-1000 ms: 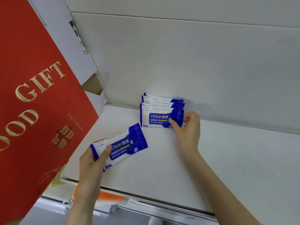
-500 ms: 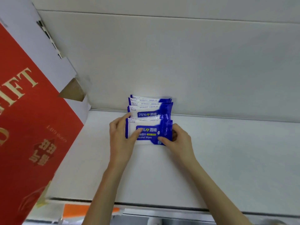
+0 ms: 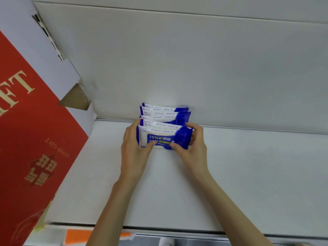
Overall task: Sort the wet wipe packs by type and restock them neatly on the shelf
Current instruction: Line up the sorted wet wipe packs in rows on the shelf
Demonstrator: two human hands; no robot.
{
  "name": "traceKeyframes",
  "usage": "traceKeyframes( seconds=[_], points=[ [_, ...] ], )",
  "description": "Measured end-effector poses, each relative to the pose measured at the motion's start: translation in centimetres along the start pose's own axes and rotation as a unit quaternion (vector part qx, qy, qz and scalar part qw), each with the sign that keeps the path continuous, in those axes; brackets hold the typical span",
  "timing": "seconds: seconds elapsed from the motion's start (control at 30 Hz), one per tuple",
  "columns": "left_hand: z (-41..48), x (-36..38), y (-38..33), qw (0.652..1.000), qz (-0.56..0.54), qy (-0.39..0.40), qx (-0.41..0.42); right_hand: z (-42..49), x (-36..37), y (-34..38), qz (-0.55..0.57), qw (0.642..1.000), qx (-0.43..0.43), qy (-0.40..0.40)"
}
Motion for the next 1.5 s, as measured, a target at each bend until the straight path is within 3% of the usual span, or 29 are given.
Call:
traceKeyframes(
  seconds=[0.13,0.3,0.53,0.67,0.77,0.9,1.0,1.27,1.5],
  points=[
    [2.1,0.8,1.4,0.999,0.042,0.008,0.009,1.5,0.9,0.4,-0.018,0.999,-0.029,-0.036],
    [3.5,0.4,3.8,0.998,0.038,0.023,-0.051,1.9,1.8,-0.2,-0.017,0.999,-0.021,-0.022],
    [3.3,0.9,3.4,0.994,0.085,0.066,-0.032,1.6,0.8,-0.8,-0.017,0.999,-0.004,-0.033],
    [2.1,-0.2,2.0,0.994,0.103,0.032,-0.035,0.8,-1.3,-0.5,-0.069,0.997,-0.028,-0.010],
    [0.0,-1.6,-0.3,0.990,0.142,-0.017,0.016,-0.3,-4.2,-0.4,-0.136,0.988,-0.071,0.020],
    [-5.0,-1.9,-4.8,0.985,0.139,-0.017,0.101,-3.0,-10.1,0.2,-0.214,0.965,-0.143,0.049],
    [-11.3,-1.2,-8.7,0.987,0.116,0.003,0.113,-6.1,-15.8,0.0,-0.236,0.957,-0.163,0.046],
    [-32.6,3.7,-15.5,0.993,-0.022,0.102,0.059,-17.6,-36.2,-4.4,-0.165,0.981,-0.088,-0.050],
    [-50.3,11.8,-14.0,0.967,-0.014,0.255,0.004,-25.3,-51.9,-15.4,-0.176,0.976,0.077,-0.107]
  ],
)
Point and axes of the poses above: each hand's wrist, its own z-axis towards the middle knuckle, its own x-axis out of the palm, y = z × x, the point moved 7 cm from there along z, towards the middle knuckle, and after that the axes turned 14 degrees about -y, right-handed, at the moved point
